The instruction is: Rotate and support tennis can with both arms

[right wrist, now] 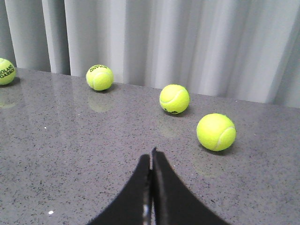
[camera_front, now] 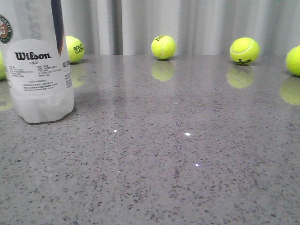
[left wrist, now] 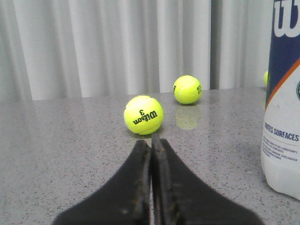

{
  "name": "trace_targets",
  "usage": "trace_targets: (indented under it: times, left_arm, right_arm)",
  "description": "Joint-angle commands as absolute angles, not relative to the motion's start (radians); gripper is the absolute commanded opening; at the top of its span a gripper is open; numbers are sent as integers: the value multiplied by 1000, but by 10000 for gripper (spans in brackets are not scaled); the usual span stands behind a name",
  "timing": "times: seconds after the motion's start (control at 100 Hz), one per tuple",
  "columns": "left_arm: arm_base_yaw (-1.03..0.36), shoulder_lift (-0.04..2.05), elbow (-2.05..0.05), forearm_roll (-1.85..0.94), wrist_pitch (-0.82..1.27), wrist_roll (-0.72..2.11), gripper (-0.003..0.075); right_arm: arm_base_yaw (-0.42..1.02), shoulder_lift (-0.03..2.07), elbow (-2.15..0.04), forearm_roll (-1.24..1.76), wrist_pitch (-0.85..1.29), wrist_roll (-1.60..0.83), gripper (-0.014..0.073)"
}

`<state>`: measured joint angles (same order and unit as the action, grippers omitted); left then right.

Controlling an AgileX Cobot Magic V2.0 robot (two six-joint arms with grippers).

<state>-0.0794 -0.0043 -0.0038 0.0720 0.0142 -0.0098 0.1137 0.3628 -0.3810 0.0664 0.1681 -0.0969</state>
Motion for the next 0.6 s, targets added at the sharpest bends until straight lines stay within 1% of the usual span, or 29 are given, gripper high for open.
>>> trace_targets:
  times: [0.0, 0.13, 0.27, 0.59]
  left_arm:
    - [-78, -43, 43, 63, -61, -19, -21]
    - [-78, -43, 43, 63, -61, -19, -21]
    - [-78, -43, 43, 63, -61, -19, -21]
    - [-78, -43, 43, 63, -61, -19, -21]
  right_arm:
    - [107, 367, -400, 69, 91, -101, -67]
    - [106, 354, -372, 23, 67, -128, -67]
    - [106, 286, -307, 23, 22, -127, -67]
    - [99, -9, -133, 16, 19, -126, -67]
